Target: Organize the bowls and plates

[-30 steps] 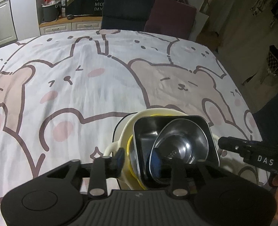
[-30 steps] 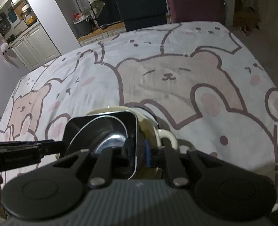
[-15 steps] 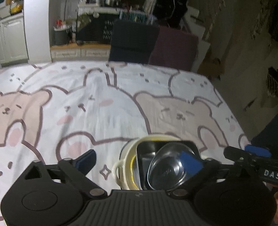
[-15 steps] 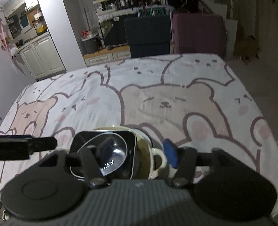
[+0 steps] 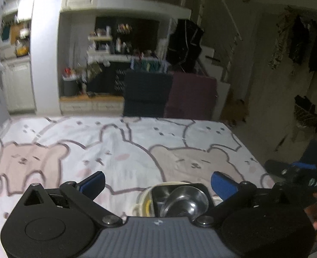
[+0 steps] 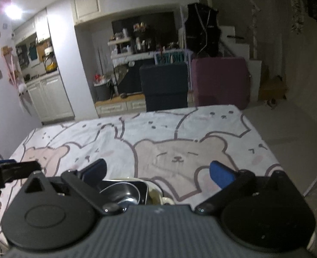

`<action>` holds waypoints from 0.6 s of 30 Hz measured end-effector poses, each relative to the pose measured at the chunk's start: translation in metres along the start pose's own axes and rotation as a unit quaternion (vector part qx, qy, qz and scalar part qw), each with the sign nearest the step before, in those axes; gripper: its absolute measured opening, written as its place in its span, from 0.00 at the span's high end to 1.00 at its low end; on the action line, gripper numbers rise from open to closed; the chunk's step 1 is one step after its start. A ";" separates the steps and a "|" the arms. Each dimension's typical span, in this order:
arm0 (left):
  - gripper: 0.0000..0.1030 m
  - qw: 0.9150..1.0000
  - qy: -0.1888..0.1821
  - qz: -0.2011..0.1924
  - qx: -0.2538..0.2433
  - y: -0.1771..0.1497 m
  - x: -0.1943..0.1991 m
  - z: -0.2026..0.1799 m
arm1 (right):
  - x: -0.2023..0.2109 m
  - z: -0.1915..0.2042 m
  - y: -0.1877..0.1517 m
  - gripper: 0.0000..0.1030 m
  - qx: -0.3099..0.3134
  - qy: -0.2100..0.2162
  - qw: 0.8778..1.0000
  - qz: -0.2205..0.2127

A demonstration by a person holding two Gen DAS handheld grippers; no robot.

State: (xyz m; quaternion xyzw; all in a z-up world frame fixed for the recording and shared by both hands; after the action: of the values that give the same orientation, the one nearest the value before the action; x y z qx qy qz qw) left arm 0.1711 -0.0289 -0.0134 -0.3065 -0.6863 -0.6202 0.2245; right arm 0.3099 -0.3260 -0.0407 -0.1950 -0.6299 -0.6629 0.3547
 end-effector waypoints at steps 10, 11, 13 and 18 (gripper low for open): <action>0.00 0.998 0.027 -0.048 -0.038 -0.033 0.039 -0.009 | 0.039 0.000 -0.023 0.00 0.011 0.019 0.998 -0.057; 0.00 0.998 0.027 -0.049 -0.040 -0.037 0.040 -0.009 | 0.043 0.002 -0.027 0.00 0.015 0.021 0.998 -0.061; 0.00 0.997 0.029 -0.049 -0.048 -0.047 0.043 -0.009 | 0.048 0.004 -0.035 0.00 0.023 0.020 0.997 -0.064; 0.00 0.996 0.040 -0.042 -0.064 -0.074 0.047 -0.007 | 0.052 0.005 -0.055 0.00 0.033 0.012 0.998 -0.053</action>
State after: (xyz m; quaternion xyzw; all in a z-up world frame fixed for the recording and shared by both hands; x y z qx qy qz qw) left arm 0.0851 -0.0319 -0.0329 -0.2662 -0.6476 -0.6838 0.2053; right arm 0.2350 -0.3355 -0.0416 -0.1418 -0.6566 -0.6619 0.3327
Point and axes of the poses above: each gripper's, at about its wrist camera, not at the fingertips, and x roughly against the way its jaws point, z to its left, y to its top, the point moved 8 cm from there along -x, roughly the way its jaws point, and after that the axes turned 10 degrees about z, right-handed, at the moved point
